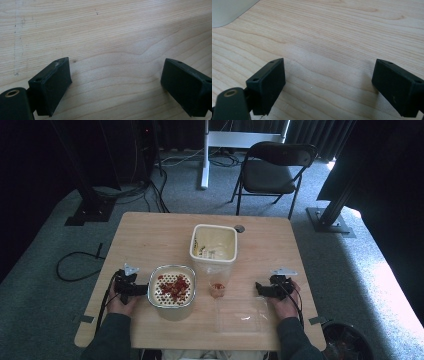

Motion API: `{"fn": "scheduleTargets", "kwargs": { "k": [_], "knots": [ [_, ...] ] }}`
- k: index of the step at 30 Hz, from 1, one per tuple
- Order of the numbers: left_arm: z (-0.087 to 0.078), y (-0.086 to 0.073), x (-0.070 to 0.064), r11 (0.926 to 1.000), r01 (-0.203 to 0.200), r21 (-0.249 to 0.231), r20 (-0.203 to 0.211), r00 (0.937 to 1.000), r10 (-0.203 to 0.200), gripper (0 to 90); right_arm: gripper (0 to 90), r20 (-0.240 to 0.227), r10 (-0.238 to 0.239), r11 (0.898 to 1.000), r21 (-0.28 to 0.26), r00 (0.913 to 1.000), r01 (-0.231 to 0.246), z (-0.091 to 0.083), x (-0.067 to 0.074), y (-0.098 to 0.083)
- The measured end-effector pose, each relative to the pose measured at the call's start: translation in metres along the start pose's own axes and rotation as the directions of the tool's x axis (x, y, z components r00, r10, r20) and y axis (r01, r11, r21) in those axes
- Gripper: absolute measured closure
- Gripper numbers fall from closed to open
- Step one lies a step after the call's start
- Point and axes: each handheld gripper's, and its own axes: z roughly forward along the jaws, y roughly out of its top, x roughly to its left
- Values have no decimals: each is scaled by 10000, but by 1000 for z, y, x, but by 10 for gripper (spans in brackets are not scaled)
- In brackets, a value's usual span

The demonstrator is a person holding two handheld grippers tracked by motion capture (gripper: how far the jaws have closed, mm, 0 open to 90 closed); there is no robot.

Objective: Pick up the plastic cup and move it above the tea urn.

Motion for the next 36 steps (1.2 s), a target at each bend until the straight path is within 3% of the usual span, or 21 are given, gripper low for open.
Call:
{"fn": "scheduleTargets", "kwargs": {
  "k": [10,22,36],
  "knots": [
    [0,0,0,10000,-3,2,0,10000,3,99,148,54,42,10000,40,10000,-42,-3,0,-1],
    [0,0,0,10000,1,3,0,10000,-1,99,368,277,229,9997,74,9994,-231,-11,-2,-2],
    [0,0,0,10000,5,-1,1,10000,-5,99,411,589,191,9989,-429,9981,-166,-35,3,1]
  ]
}}
